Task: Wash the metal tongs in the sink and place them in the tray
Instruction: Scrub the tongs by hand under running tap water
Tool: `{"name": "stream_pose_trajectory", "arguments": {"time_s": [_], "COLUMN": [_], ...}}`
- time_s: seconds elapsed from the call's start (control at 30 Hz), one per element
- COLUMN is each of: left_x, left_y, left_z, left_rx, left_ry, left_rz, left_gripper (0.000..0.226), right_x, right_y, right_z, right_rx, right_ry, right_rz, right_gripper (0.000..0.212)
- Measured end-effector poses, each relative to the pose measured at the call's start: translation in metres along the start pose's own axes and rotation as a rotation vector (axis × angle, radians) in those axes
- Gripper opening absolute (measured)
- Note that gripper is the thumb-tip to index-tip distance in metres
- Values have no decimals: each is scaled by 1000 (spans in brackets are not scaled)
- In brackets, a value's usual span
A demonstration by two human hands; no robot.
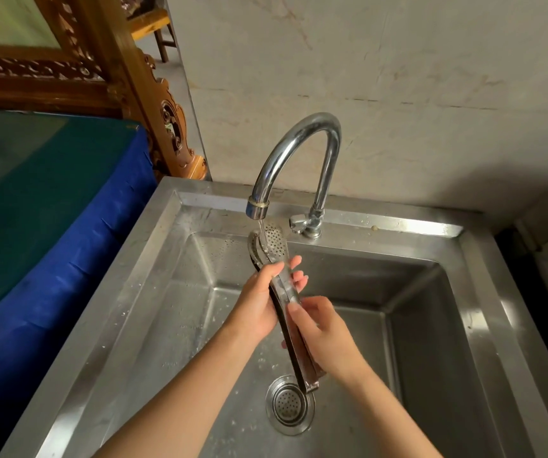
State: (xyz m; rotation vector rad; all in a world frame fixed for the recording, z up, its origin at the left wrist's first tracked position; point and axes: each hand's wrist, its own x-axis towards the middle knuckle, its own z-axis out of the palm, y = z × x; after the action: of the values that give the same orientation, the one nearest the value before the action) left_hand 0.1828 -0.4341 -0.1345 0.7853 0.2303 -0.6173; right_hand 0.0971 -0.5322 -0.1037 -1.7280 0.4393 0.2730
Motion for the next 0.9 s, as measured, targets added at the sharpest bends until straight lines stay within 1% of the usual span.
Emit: {"name": "stream_pose_trajectory", "arguments": {"time_s": [0.07, 0.1, 0.17, 0.23, 0.33, 0.4, 0.47, 0.53, 0.6, 0.67, 0.7, 0.77, 0.83, 0.9], "left_x": [-1, -1, -1, 0, -3, -3, -3, -1, 1, 4, 6, 6, 7, 7], "left_y": [-1, -1, 1, 4, 7, 10, 12, 12, 12, 12, 11, 9, 7, 11], "left_z": [0, 1, 4, 4, 3, 4, 7, 10, 14, 15, 15, 15, 12, 9], "left_rx": [-44, -51, -73, -78, -3, 42, 58, 87, 155, 199, 201, 188, 142, 61], "left_ry": [-86, -119, -145, -125, -78, -55, -38, 37, 203, 374, 424, 465, 433, 290], "left_rz": [12, 17, 22, 29, 32, 93, 159, 183, 152, 95, 70, 49, 88, 162], "left_gripper": [28, 27, 31, 37, 34, 40, 38, 36, 43, 48, 51, 56, 50, 25], "right_x": [2, 2, 3, 4, 5, 5, 4, 3, 1, 1, 0, 0, 1, 1], "right_y": [-4, -4, -1, 4, 10, 13, 15, 16, 16, 17, 18, 21, 26, 32], "right_z": [-4, -4, -1, 2, 7, 10, 11, 12, 14, 18, 19, 22, 22, 20], "right_rx": [195, 232, 242, 223, 199, 172, 118, 59, 7, -131, -221, -338, -319, -266], "right_ry": [-163, -189, -181, -161, -153, -151, -135, -118, -103, -79, -66, -43, -36, -36], "right_rz": [56, 42, 4, -31, -55, -71, -88, -103, -117, -149, -164, -184, -202, -208], "right_gripper": [29, 27, 25, 23, 21, 18, 17, 16, 16, 22, 24, 27, 24, 25]}}
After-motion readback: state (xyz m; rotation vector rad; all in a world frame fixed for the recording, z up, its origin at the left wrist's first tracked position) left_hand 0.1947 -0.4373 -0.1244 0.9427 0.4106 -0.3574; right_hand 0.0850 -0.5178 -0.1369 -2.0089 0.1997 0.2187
